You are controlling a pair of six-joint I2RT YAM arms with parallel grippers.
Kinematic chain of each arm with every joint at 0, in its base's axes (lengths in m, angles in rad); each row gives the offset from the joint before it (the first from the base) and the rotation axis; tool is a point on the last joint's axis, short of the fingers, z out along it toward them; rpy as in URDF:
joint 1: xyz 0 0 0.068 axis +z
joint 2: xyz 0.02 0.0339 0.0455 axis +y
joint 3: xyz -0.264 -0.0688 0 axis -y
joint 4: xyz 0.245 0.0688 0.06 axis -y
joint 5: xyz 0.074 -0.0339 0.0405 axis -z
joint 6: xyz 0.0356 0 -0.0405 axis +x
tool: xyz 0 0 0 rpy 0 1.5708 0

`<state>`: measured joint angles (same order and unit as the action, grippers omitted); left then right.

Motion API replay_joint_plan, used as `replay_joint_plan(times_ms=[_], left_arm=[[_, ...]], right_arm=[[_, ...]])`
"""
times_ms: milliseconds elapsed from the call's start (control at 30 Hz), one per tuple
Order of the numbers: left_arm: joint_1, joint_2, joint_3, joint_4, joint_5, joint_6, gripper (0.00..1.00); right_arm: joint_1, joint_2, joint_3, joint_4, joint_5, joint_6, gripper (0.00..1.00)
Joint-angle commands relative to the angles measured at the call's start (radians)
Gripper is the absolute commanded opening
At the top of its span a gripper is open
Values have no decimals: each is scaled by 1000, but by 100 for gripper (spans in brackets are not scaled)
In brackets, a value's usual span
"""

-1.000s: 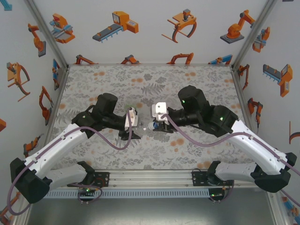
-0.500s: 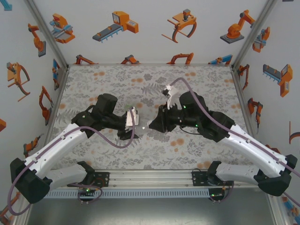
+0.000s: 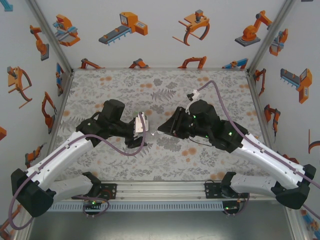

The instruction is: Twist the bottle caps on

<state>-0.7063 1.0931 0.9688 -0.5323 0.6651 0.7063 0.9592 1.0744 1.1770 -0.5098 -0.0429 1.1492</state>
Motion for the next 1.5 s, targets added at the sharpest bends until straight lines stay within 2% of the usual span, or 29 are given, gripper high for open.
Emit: replay_joint_plan(times_ms=[0, 33, 133, 167, 433, 600, 800, 867, 1033, 1200, 1467], left_arm=[[-18, -10, 41, 57, 117, 18, 0], [-18, -10, 41, 58, 116, 17, 0], [-18, -10, 39, 57, 116, 19, 0], [-19, -8, 39, 57, 117, 18, 0], [-19, -5, 36, 57, 132, 24, 0], [-19, -10, 30, 54, 151, 38, 0], [-20, -2, 34, 35, 177, 57, 0], [-20, -3, 34, 31, 177, 63, 0], [-20, -6, 33, 26, 175, 69, 0], [-20, -4, 34, 26, 176, 70, 0], [-20, -3, 34, 27, 177, 69, 0]], right_arm=[[-3, 12, 0, 69, 59, -37, 0], [-2, 8, 4, 85, 52, -82, 0], [-4, -4, 26, 108, 28, -260, 33], [-4, -8, 36, 108, 27, -332, 39], [-4, -17, 114, 99, -115, -847, 46], [-4, -12, 194, -17, -235, -1187, 46], [-4, -1, 253, -145, -476, -1564, 46], [0, -3, 256, -175, -504, -1683, 47], [7, -4, 246, -187, -475, -1784, 50], [7, 8, 233, -181, -478, -1803, 54], [16, 26, 216, -180, -489, -1802, 52]])
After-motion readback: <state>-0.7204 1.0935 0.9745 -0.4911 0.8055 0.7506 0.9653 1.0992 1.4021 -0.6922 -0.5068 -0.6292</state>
